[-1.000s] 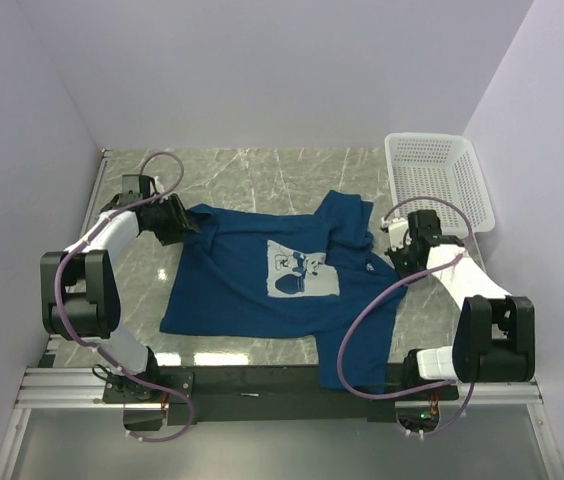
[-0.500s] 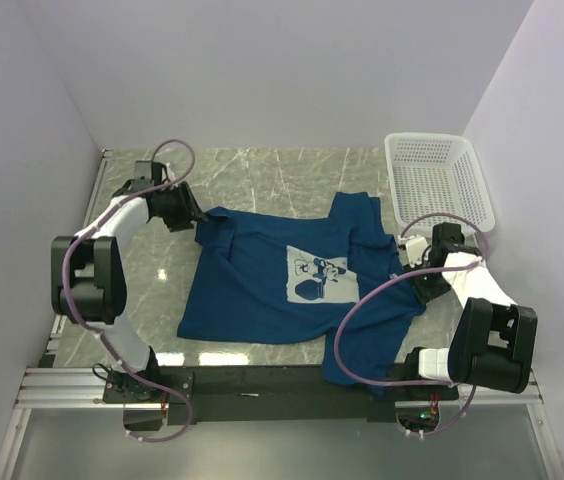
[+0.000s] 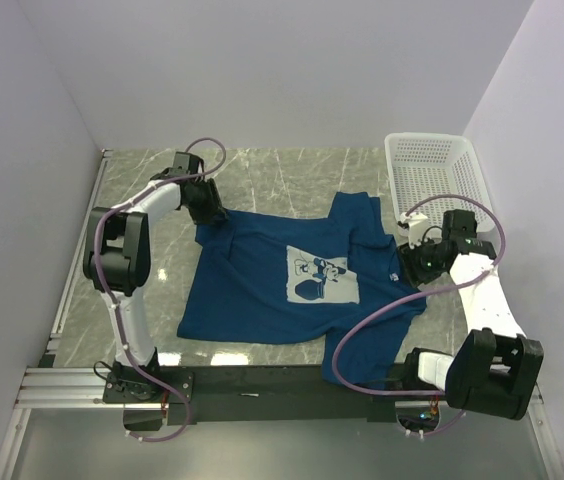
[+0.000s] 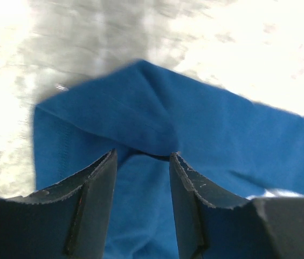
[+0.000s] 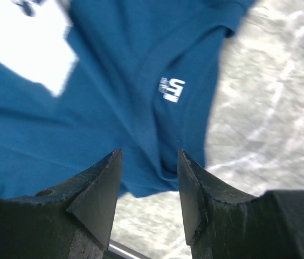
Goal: Fold and stack the t-shirts
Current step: Flatten the tshirt out
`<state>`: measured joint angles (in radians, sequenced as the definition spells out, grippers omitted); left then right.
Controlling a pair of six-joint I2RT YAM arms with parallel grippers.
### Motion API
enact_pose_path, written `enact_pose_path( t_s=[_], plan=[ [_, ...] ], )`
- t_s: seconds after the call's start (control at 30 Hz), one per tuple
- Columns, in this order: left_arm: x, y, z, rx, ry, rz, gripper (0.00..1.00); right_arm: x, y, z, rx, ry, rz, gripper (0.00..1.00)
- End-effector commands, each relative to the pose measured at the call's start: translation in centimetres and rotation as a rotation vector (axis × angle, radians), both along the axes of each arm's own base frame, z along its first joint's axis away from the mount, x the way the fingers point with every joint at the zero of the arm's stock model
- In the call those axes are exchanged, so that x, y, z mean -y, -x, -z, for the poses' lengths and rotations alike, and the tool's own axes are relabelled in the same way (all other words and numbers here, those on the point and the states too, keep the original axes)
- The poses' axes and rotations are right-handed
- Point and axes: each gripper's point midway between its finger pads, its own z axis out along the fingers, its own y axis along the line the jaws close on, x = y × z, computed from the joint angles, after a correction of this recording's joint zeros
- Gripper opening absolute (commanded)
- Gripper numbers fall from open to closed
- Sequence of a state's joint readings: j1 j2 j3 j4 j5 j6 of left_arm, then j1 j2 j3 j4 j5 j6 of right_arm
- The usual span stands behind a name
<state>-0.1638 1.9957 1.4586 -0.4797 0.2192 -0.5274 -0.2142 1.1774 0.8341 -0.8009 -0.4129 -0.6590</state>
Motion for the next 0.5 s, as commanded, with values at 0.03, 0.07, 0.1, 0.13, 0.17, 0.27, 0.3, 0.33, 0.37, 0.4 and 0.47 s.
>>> enact_pose_path(
  t_s=[0.03, 0.07, 0.1, 0.13, 0.17, 0.27, 0.3, 0.33, 0.37, 0.4, 0.47],
  plan=[
    [-1.5, -1.5, -0.5, 0.027, -0.064, -0.08, 0.49, -1.8, 0.2, -1.8, 0.035, -0.1, -0.015, 0.53],
    [-1.8, -1.6, -0.4, 0.032, -0.074, -0.09, 0.49, -1.9, 0.2, -1.8, 0.04, -0.103, -0.015, 0.53],
    [-1.8, -1.7, -0.4, 0.036, -0.075, -0.093, 0.49, -2.0, 0.3, -1.7, 0.038, -0.11, -0.018, 0.53],
    [-1.8, -2.0, -0.6, 0.046, -0.073, -0.099, 0.49, -2.2, 0.4, -1.6, 0.034, -0.118, -0.021, 0.53],
    [-1.8, -2.2, -0.2, 0.043, -0.076, -0.104, 0.49, -2.3, 0.4, -1.7, 0.037, -0.123, -0.02, 0.53],
    [-1.8, -3.3, 0.3, 0.042, -0.082, -0.117, 0.49, -2.7, 0.5, -1.9, 0.038, -0.148, -0.02, 0.53],
    [-1.8, -3.5, 0.5, 0.041, -0.08, -0.117, 0.49, -2.9, 0.5, -2.0, 0.041, -0.157, -0.023, 0.53],
    [-1.8, -3.9, 0.4, 0.045, -0.08, -0.123, 0.47, -2.9, 0.5, -2.1, 0.046, -0.156, -0.023, 0.53],
    [-1.8, -4.0, 0.8, 0.036, -0.081, -0.124, 0.44, -2.9, 0.5, -2.3, 0.052, -0.156, -0.023, 0.53],
    [-2.0, -4.2, 0.8, 0.039, -0.087, -0.136, 0.4, -3.0, 0.6, -2.3, 0.053, -0.157, -0.023, 0.53],
    [-2.2, -4.9, 0.2, 0.072, -0.079, -0.156, 0.25, -3.0, 0.7, -2.4, 0.058, -0.158, -0.026, 0.53]
  ],
)
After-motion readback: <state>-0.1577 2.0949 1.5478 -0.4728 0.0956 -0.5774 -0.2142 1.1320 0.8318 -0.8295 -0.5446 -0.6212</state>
